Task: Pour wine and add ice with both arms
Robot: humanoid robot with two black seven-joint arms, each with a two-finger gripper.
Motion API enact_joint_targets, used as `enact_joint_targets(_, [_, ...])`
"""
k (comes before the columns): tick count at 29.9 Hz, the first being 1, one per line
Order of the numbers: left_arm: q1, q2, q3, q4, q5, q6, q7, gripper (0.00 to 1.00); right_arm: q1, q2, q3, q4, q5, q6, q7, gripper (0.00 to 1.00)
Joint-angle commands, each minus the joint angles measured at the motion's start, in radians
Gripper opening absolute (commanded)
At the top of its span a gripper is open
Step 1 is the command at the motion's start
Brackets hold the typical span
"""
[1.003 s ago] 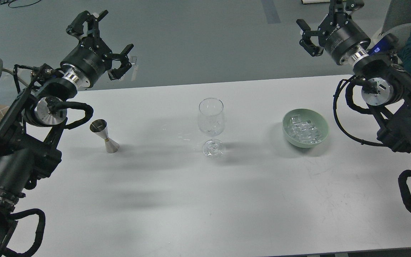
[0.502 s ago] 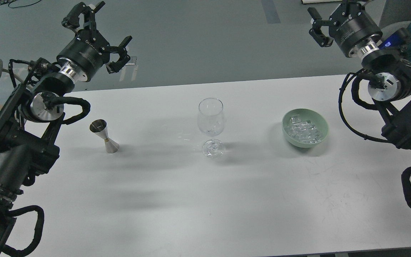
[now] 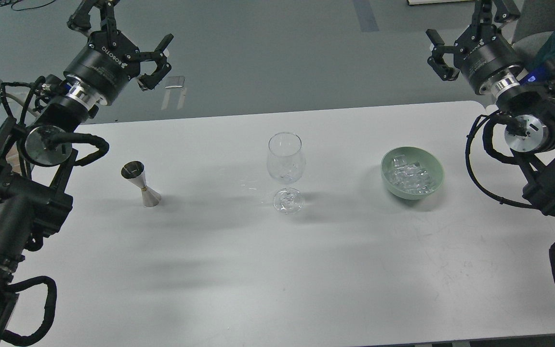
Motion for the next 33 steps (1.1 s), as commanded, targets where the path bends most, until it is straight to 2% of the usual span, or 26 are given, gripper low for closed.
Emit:
enact_joint_targets(1, [-0.020, -0.002, -0.004, 0.059, -0.006, 0.032, -0.001, 0.98, 0.017, 0.001, 0.003, 0.000, 0.000, -0.002, -0.014, 1.00])
enact_joint_targets(5, [-0.038, -0.002, -0.002, 0.062, 0.001, 0.147, -0.020, 0.98, 0.023, 0.008, -0.002, 0.000, -0.002, -0.008, -0.012, 1.00])
enact_joint_targets(7, [-0.044, 0.004, 0.005, 0.062, 0.003, 0.155, -0.078, 0.98, 0.028, 0.010, -0.007, 0.000, -0.003, -0.027, -0.008, 1.00])
enact_joint_targets(8, [-0.047, 0.005, 0.005, 0.062, 0.003, 0.159, -0.083, 0.98, 0.029, 0.010, -0.007, 0.000, -0.003, -0.033, -0.006, 1.00])
enact_joint_targets(17, [-0.081, 0.030, 0.019, 0.054, 0.008, 0.166, -0.072, 0.98, 0.045, 0.019, -0.019, 0.005, -0.006, -0.080, -0.009, 1.00])
enact_joint_targets(21, [-0.086, 0.027, 0.079, 0.054, 0.006, 0.173, -0.075, 0.98, 0.046, 0.022, -0.019, 0.014, -0.008, -0.093, -0.011, 1.00])
enact_joint_targets(29, [-0.083, 0.027, 0.085, 0.054, 0.008, 0.202, -0.087, 0.98, 0.048, 0.016, -0.031, 0.032, -0.015, -0.093, -0.012, 1.00])
enact_joint_targets(33, [-0.087, 0.024, 0.083, 0.054, 0.006, 0.215, -0.066, 0.98, 0.051, 0.028, -0.033, 0.032, -0.017, -0.094, -0.014, 1.00])
